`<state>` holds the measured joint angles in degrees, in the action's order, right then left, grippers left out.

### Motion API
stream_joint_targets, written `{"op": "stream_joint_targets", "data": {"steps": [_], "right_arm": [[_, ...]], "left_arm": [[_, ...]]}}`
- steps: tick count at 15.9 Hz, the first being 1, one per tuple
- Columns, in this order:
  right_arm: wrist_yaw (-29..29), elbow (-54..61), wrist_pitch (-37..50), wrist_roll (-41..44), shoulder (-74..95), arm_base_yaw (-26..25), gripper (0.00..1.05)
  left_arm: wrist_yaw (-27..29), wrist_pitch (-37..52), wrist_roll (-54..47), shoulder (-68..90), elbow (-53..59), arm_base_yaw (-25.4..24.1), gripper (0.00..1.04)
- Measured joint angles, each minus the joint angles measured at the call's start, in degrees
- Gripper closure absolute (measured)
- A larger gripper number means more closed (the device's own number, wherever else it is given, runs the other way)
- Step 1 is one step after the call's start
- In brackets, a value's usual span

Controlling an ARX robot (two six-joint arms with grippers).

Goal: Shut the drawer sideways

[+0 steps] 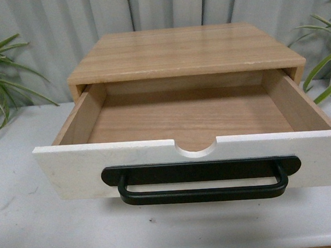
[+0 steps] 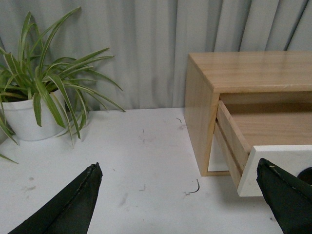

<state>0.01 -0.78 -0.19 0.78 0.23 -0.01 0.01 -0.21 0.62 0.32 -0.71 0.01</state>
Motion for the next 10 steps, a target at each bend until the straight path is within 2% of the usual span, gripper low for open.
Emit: {"op": "stream_joint_targets", "data": {"steps": [10], "right_arm": [[0.0, 0.0, 0.0, 0.0, 0.0, 0.0, 0.06]], "left_arm": [[0.0, 0.0, 0.0, 0.0, 0.0, 0.0, 0.07]]}}
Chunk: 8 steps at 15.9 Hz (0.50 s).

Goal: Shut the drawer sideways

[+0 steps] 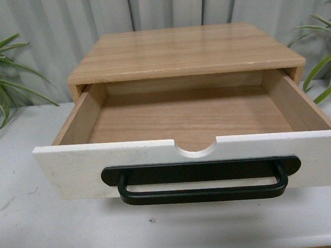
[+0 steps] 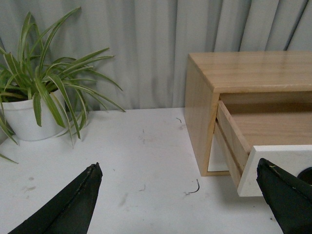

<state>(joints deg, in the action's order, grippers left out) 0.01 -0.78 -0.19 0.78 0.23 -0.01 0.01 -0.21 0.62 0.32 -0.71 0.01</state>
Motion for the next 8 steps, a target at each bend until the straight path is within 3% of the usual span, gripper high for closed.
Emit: {"op": "stream_joint_targets", "data": {"steps": [4, 5, 6, 7, 8], "right_arm": [[0.0, 0.0, 0.0, 0.0, 0.0, 0.0, 0.06], [4.8, -1.6, -4.6, -4.9, 2.6, 1.7, 0.06], [8.5, -3.9, 0.0, -12.9, 12.0, 1.4, 0.06], [8.5, -6.7, 7.4, -18.4, 19.3, 0.7, 0.06], [8.0, -10.4, 15.6, -19.6, 26.1, 1.2, 0.06]], "left_arm": [[0.0, 0.0, 0.0, 0.0, 0.0, 0.0, 0.07], [4.1, -3.5, 2.1, 1.0, -0.8, 1.3, 0.07], [19.0, -10.8, 9.9, 9.0, -5.2, 8.0, 0.07], [28.9, -6.7, 17.7, 16.6, -8.1, 8.8, 0.07], [34.4, 0.0, 20.6, 21.3, -10.5, 6.1, 0.07]]}}
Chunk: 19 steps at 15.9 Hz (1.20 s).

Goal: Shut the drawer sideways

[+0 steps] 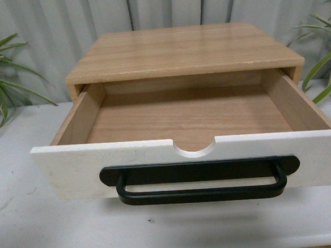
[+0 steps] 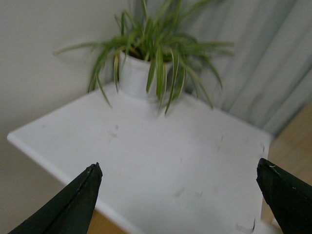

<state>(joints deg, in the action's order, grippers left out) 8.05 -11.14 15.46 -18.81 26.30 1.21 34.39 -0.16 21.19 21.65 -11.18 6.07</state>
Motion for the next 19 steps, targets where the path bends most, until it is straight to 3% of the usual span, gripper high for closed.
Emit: {"op": "stream_joint_targets", "data": {"steps": [2, 3, 5, 7, 9, 11, 14, 19], "right_arm": [[-4.4, -9.4, 12.4, 6.3, 16.9, 4.8, 0.06], [-7.4, -15.6, 11.2, 15.8, 25.0, 8.1, 0.06], [-12.0, -22.8, 1.1, 38.4, 31.8, 13.2, 0.06], [-12.9, -28.2, -7.4, 63.0, 34.4, 14.7, 0.06], [-13.0, -30.4, -15.5, 85.5, 36.8, 15.4, 0.06], [-13.1, -31.6, -23.0, 100.7, 38.9, 16.1, 0.06], [-12.3, -31.9, -26.1, 108.8, 41.5, 16.1, 0.06], [-10.6, -31.8, -22.5, 108.2, 45.9, 16.9, 0.06]], "left_arm": [[-8.9, 13.8, -7.6, 14.3, -7.0, -0.6, 0.07], [-13.5, 15.8, -16.7, 22.4, -11.6, 1.0, 0.07], [-21.1, 9.5, -40.2, 30.2, -20.4, 8.2, 0.07], [-22.2, -2.6, -63.5, 33.9, -26.3, 12.9, 0.07], [-23.0, -11.3, -75.9, 37.7, -27.8, 16.0, 0.07], [-22.8, -11.4, -79.6, 39.8, -29.0, 18.2, 0.07], [-20.7, -6.9, -81.2, 43.9, -29.3, 18.7, 0.07], [-18.3, -2.7, -84.7, 48.1, -28.0, 18.9, 0.07]]}}
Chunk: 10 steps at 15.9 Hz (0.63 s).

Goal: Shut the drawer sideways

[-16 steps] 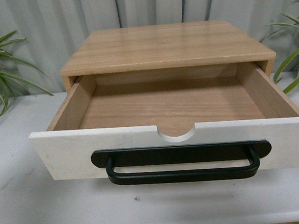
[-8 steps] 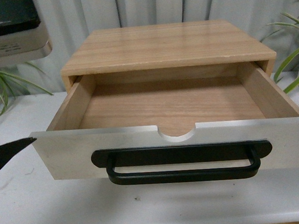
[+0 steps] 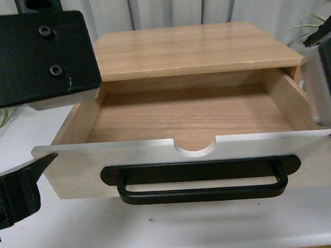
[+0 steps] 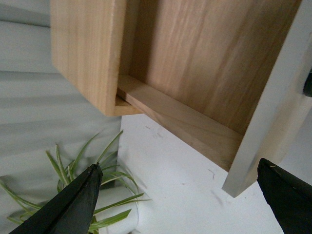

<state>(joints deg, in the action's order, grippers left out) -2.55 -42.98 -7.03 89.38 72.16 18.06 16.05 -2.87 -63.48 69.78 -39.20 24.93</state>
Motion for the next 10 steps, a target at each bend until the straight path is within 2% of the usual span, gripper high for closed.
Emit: {"op": "stream_joint_targets", "data": {"steps": [10], "right_arm": [[1.6, -0.3, 2.3, -2.3, 6.4, 0.2, 0.06]], "left_arm": [[-1.5, 3.2, -1.5, 5.0, 0.7, -1.4, 0.07]]}}
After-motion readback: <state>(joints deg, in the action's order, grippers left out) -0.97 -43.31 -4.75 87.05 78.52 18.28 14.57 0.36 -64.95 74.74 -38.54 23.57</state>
